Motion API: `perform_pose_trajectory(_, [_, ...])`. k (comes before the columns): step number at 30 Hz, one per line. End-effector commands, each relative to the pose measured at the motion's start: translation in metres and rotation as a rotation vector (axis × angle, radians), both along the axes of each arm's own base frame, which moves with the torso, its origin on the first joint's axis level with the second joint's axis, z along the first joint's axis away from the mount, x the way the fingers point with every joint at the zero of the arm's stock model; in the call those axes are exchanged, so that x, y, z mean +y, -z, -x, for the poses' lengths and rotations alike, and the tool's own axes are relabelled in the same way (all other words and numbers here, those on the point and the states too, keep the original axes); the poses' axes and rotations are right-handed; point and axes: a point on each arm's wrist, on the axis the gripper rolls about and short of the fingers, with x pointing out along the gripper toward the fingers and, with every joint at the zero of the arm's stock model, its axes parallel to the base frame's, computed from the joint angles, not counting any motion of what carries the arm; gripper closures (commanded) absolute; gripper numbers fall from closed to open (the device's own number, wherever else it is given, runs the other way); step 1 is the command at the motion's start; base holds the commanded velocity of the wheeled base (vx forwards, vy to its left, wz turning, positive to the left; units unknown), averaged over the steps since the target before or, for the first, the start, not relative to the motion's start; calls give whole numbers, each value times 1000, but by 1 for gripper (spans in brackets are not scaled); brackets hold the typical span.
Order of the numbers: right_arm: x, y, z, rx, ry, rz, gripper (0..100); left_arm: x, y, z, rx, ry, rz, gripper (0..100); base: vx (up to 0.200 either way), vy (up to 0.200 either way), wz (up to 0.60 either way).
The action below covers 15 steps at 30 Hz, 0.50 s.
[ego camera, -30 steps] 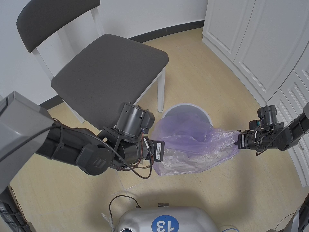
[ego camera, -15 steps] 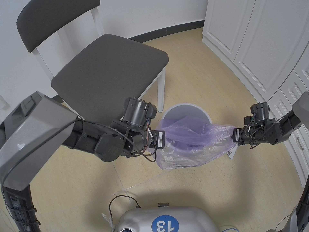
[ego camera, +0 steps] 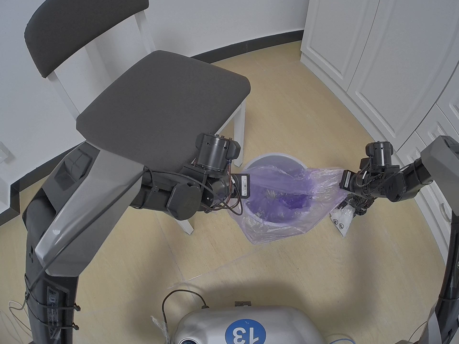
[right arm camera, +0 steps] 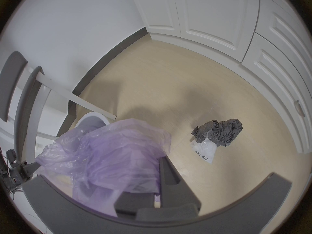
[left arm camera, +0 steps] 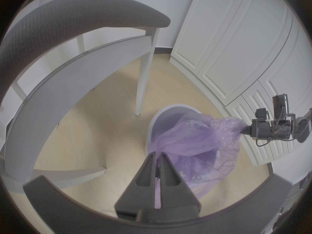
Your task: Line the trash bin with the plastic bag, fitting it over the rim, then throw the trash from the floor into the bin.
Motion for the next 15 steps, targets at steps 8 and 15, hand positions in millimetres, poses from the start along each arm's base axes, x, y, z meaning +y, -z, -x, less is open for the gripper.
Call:
perform_pose_trajectory(8, [17, 26, -15, 5, -8, -41, 100, 22, -2, -13, -7, -57, 9, 100, 0, 0, 0])
perform_pose_trajectory(15, [19, 36, -14, 17, -12, -37, 100, 14, 1, -9, -4, -41, 8, 100, 0, 0, 0])
